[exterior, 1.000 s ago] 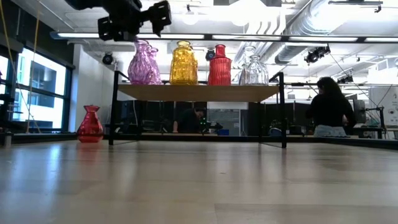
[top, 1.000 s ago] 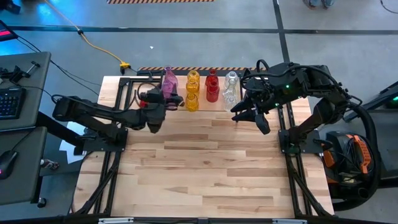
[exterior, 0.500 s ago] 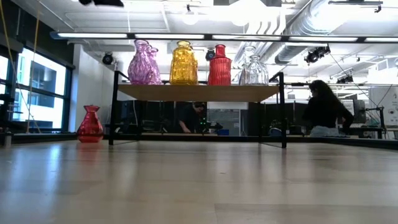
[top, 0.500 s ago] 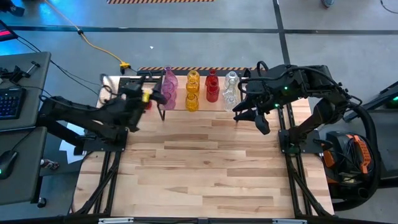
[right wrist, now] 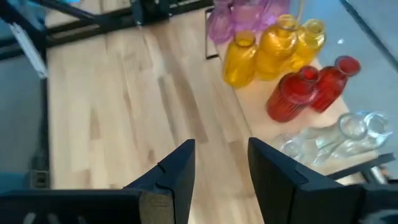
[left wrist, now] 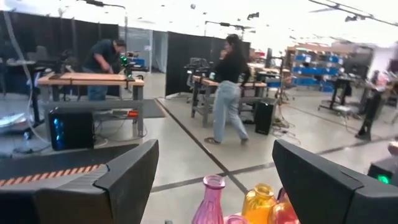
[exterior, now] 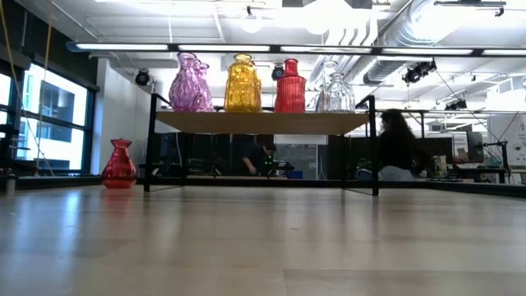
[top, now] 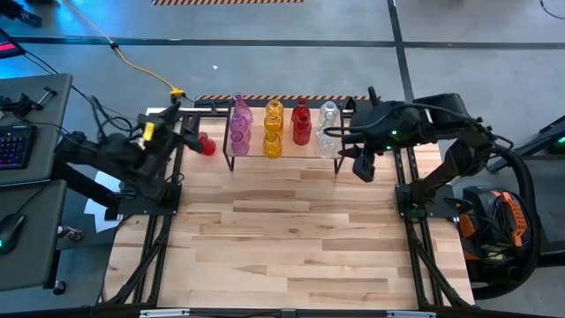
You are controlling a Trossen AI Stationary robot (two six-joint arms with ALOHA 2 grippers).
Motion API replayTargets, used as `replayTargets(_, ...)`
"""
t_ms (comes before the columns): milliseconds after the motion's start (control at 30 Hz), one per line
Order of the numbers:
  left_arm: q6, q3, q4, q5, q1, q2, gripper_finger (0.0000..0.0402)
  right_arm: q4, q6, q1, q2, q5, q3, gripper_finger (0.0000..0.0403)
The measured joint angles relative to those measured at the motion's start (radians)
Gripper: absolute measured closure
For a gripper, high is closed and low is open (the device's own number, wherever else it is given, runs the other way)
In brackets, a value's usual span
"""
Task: Sort vases onto shelf
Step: Put the red vase on the shelf aligned with the other red vases
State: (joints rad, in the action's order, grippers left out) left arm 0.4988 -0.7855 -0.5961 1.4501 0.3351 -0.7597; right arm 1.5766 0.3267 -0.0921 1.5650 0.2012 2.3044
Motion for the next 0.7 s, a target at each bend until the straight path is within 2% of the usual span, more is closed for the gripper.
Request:
replayTargets(67,0.054,0.0,0.001,0.004,0.03,0.025,0.0094,-0.028,-0.033,0.0,-0.015,0.016,-0.04,0.0273)
replayTargets(133,0.102,0.0,0.001,0.015,0.059,0.052,0.0094,-0.064,-0.057,0.002,-0.039,-0.014,-0.075,0.0273)
replayTargets(233,0.148,0.0,0.0,0.054,0.107,0.1,0.0094,-0.079,-0.026,0.023,-0.096,-0.008,-0.14,0.0273)
replayTargets(367,0.196,0.0,-0.001,0.089,0.176,0.163,0.0094,-0.163,-0.047,0.053,-0.226,0.052,-0.311,0.0273)
replayTargets(467,0.235,0.0,0.0,0.089,0.217,0.197,0.0094,-0.364,-0.036,0.073,-0.38,0.032,-0.519,0.0273)
replayTargets(700,0.336,0.0,0.001,0.12,0.262,0.247,0.0094,-0.973,-0.045,0.063,-0.703,-0.034,-1.085,0.0273)
